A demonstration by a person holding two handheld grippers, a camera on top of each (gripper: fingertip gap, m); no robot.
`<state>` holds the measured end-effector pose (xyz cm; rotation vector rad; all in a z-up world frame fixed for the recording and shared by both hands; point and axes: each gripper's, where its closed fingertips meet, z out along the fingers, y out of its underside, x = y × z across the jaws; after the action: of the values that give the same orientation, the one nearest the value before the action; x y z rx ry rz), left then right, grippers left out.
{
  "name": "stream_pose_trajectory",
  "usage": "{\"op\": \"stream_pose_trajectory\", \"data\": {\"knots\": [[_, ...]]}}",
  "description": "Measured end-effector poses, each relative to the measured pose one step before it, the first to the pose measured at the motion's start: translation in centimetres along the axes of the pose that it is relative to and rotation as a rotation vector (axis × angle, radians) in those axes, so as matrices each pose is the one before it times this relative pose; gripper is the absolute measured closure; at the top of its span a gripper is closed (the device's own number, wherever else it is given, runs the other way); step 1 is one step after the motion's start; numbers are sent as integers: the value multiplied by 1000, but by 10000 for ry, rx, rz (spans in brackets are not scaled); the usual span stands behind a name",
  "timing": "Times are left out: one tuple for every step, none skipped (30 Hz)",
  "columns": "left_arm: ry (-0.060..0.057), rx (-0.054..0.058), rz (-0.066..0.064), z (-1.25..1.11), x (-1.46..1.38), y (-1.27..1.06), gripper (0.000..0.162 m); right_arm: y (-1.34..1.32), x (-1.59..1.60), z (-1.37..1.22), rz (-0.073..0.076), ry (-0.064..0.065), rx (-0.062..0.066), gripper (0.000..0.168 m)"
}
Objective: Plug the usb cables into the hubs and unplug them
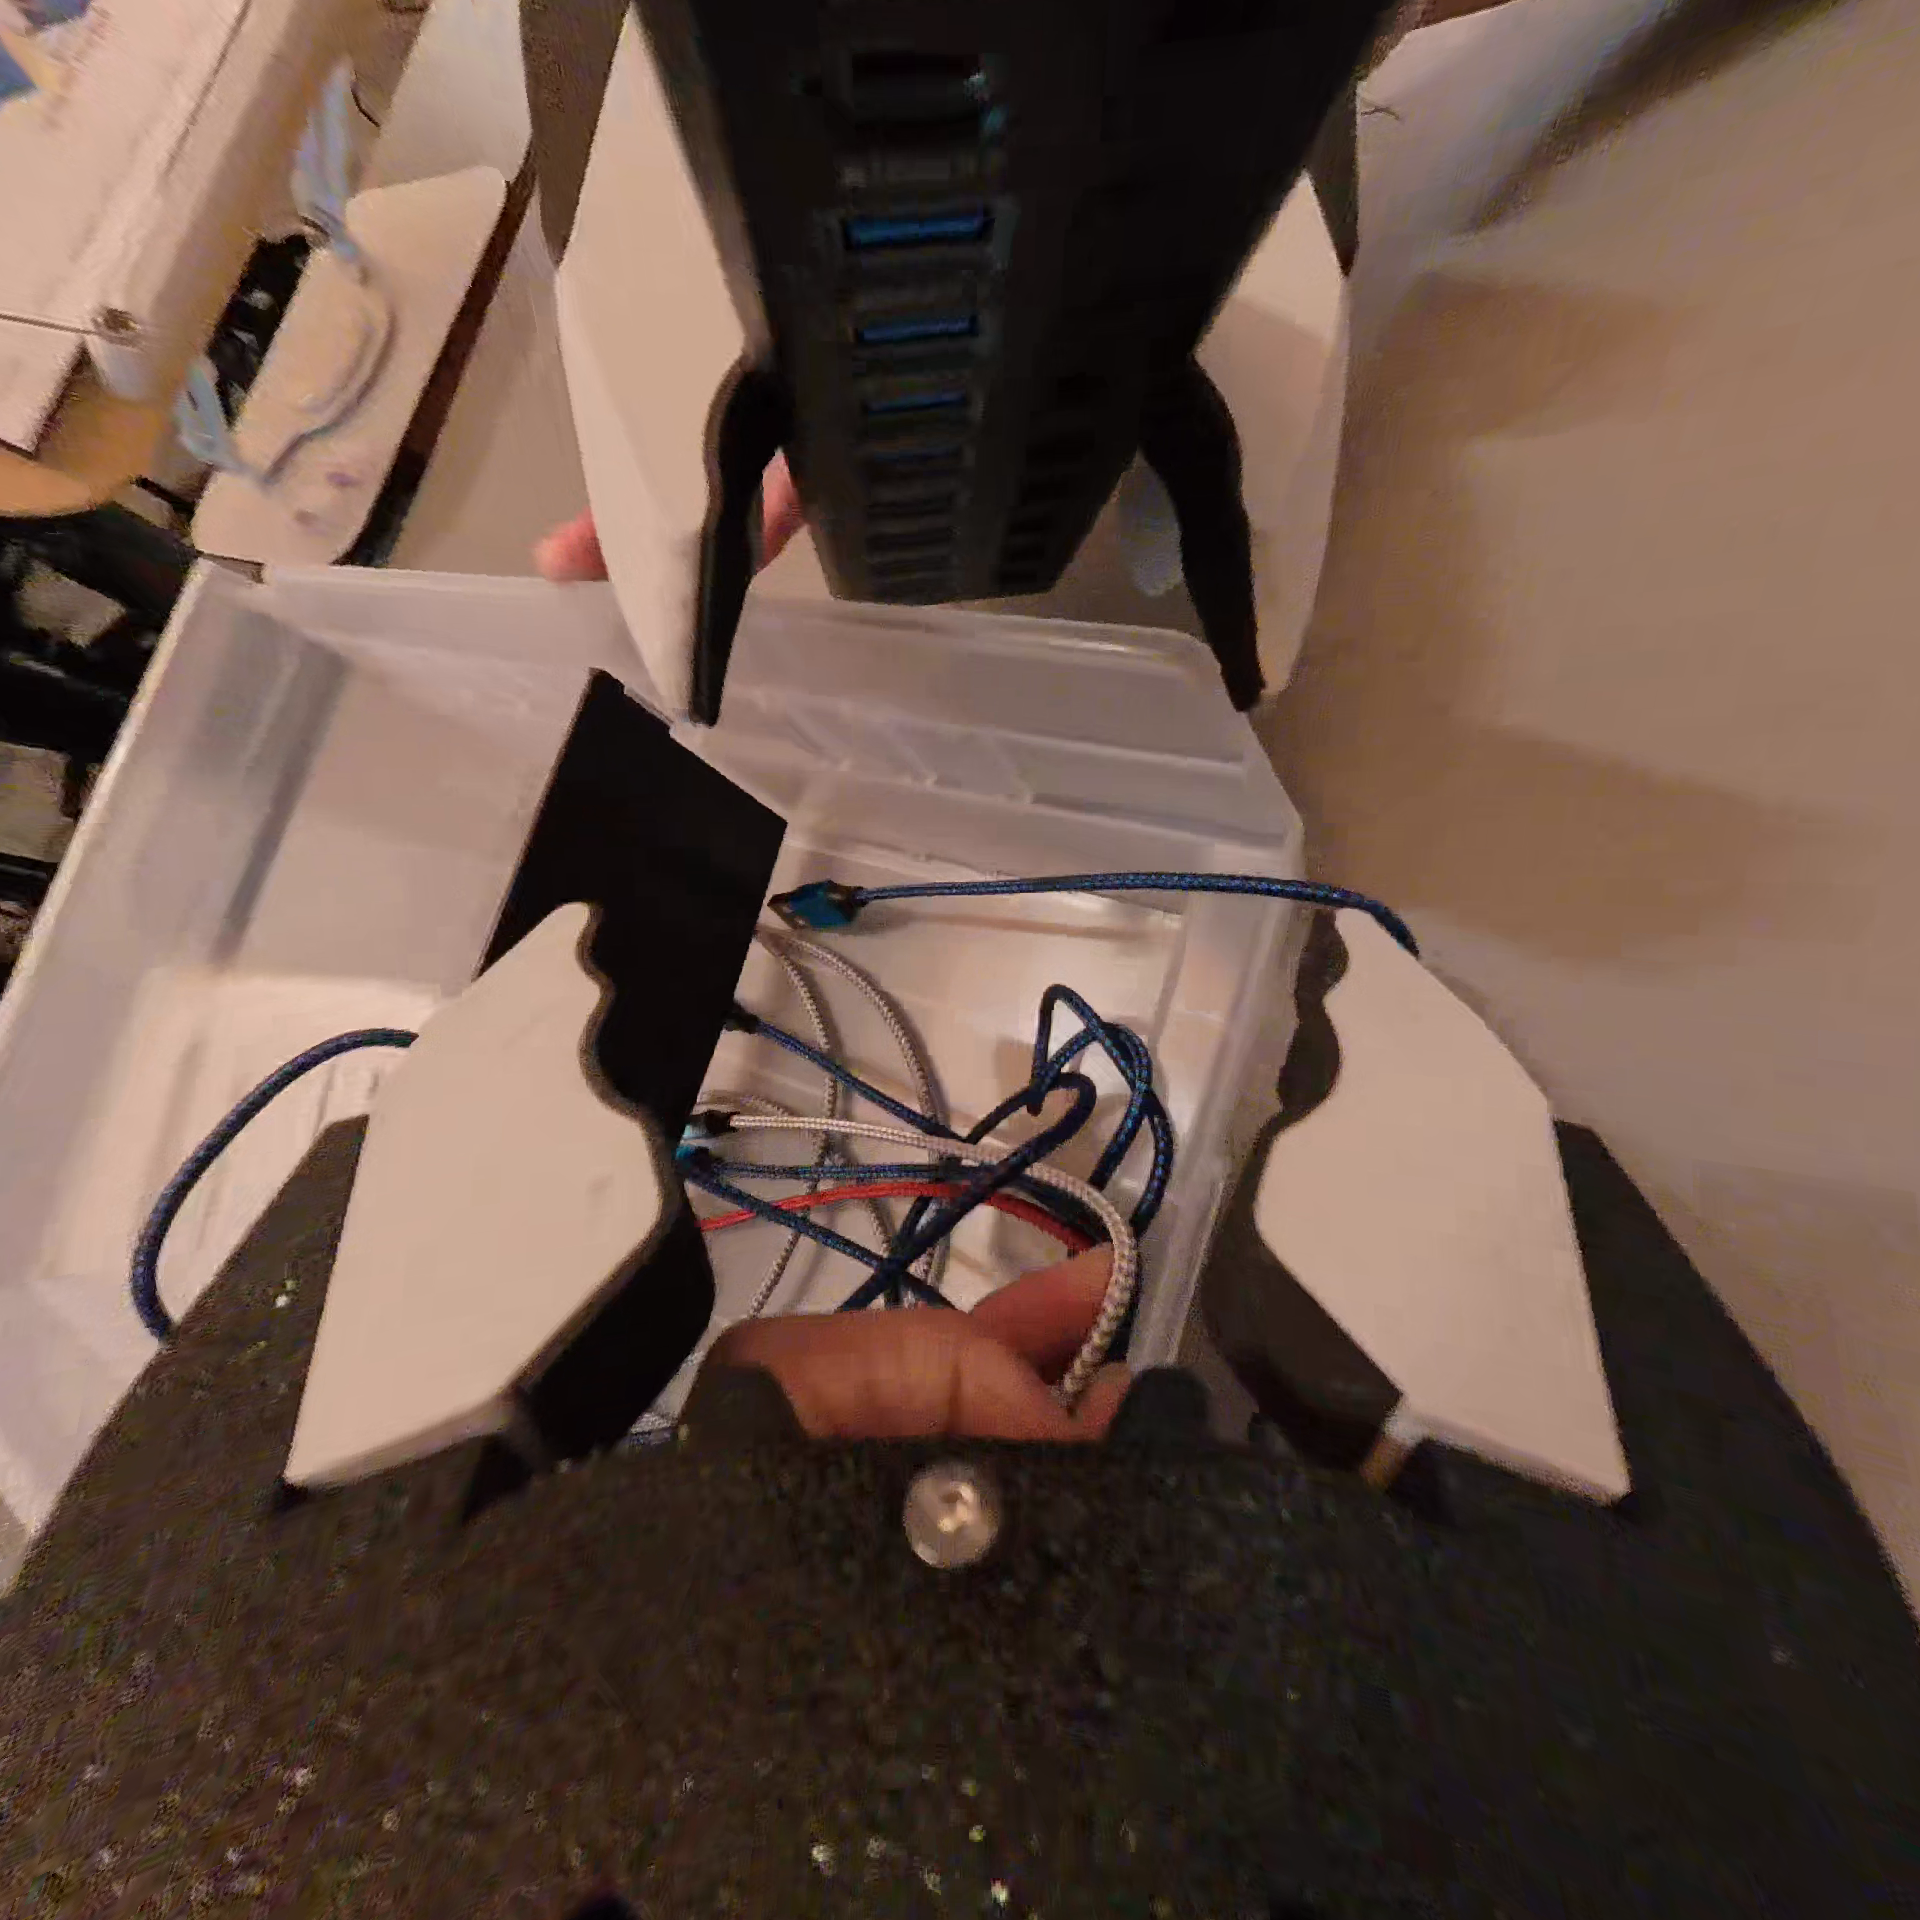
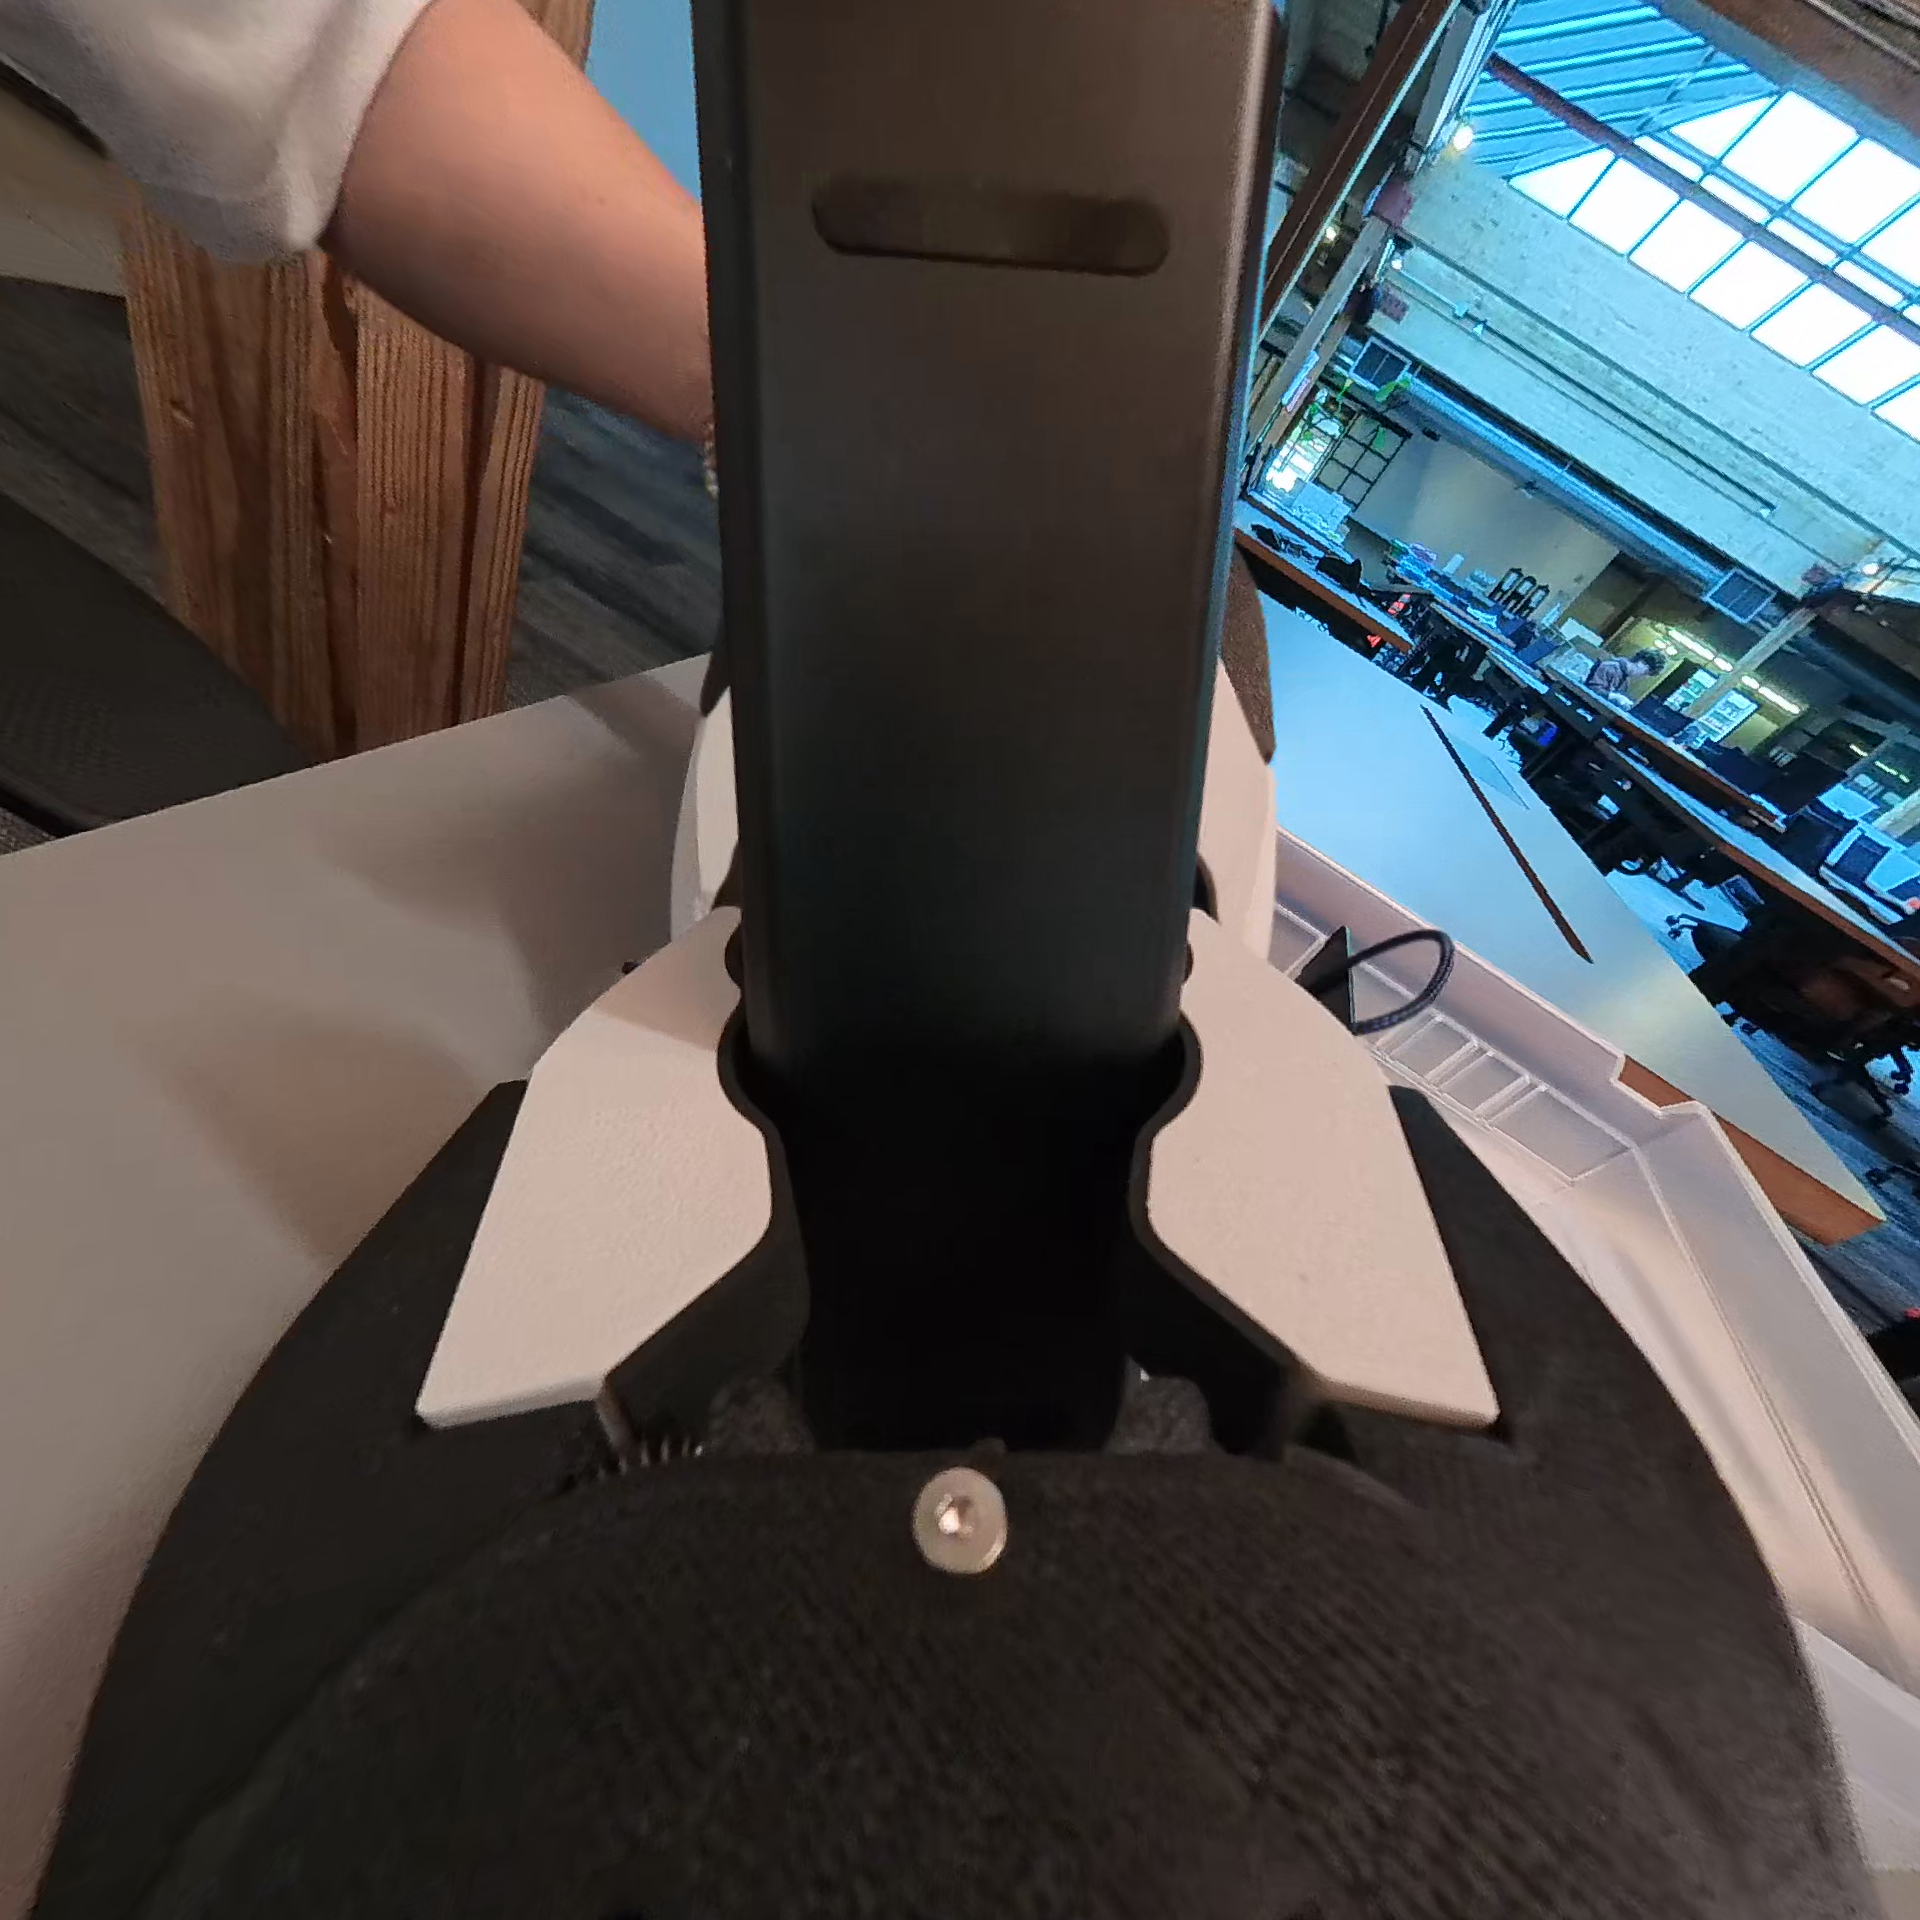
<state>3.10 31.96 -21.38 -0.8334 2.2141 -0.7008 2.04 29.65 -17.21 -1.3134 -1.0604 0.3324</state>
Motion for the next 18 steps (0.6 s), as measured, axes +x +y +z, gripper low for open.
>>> {"op": "stream_pose_trajectory", "data": {"knots": [[264,-15,-364,-107,-95,-25,43,-8,-63,47,-19,-39,-27,96],[238,142,-447,-275,-154,-275,47,-47,-80,72,-3,-30,-5,96],[389,595,-582,-608,64,-963,47,54,53,33,-30,43,-30,96],[579,1021,-487,-841,477,-1568,47,-19,-9,-17,-7,-8,25,96],[731,940,-156,-787,999,-1377,46,-7,11,-14,-1,-5,23,96],[607,320,133,-499,1129,-468,43,26,-6,19,-11,-9,-33,96],[77,-339,190,-280,487,394,41,9,10,31,23,4,-30,96],[-558,-560,196,-254,-421,674,42,-32,17,-7,20,16,50,96],[-907,-405,296,-338,-952,477,43,-41,9,-54,23,-3,97,96],[-859,-128,333,-465,-933,149,44,-77,21,-50,82,-21,101,96],[-485,69,195,-525,-518,-63,42,-109,49,-46,137,-19,122,96],[-181,108,-96,-491,-228,-94,41,-84,47,-16,101,-1,105,96],[-107,105,-303,-434,-181,-54,42,-24,17,-3,27,-3,34,96],[-112,140,-291,-367,-155,-46,42,-1,2,10,10,-7,-1,96],[-143,128,-153,-278,-169,-24,42,-27,-11,3,51,-27,-1,96],[-283,74,-30,-225,-317,-32,40,-34,-22,-32,104,-71,9,96],[-466,-11,24,-258,-549,-69,39,-158,-8,-66,219,-99,127,96],[-613,-117,46,-343,-799,-124,38,-289,38,-89,352,-101,250,96]]}}
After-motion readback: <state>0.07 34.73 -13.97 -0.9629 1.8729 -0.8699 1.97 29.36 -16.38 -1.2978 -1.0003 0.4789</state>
